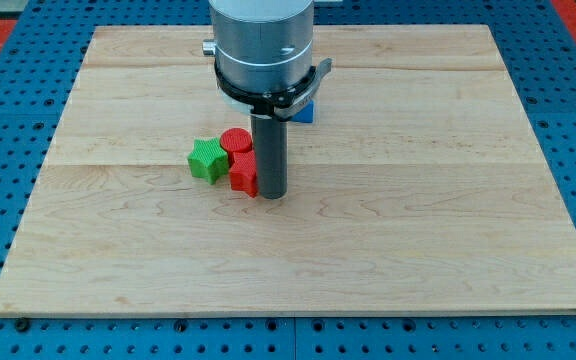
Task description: Move the arm parallel to the blue triangle
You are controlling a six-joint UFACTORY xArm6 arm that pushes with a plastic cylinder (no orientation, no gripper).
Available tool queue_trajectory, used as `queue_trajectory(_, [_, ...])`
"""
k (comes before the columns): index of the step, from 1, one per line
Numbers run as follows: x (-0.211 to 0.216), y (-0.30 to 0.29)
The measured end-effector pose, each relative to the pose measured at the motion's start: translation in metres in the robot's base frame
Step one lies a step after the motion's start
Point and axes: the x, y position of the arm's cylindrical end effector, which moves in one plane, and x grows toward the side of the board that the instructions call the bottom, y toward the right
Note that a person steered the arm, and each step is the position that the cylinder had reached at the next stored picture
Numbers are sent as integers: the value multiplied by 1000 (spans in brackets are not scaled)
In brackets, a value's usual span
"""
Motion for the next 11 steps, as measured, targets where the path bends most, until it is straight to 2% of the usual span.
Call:
queue_trajectory(3, [2, 5])
queue_trajectory(5, [0, 73])
queue_trajectory(11, [-14, 69])
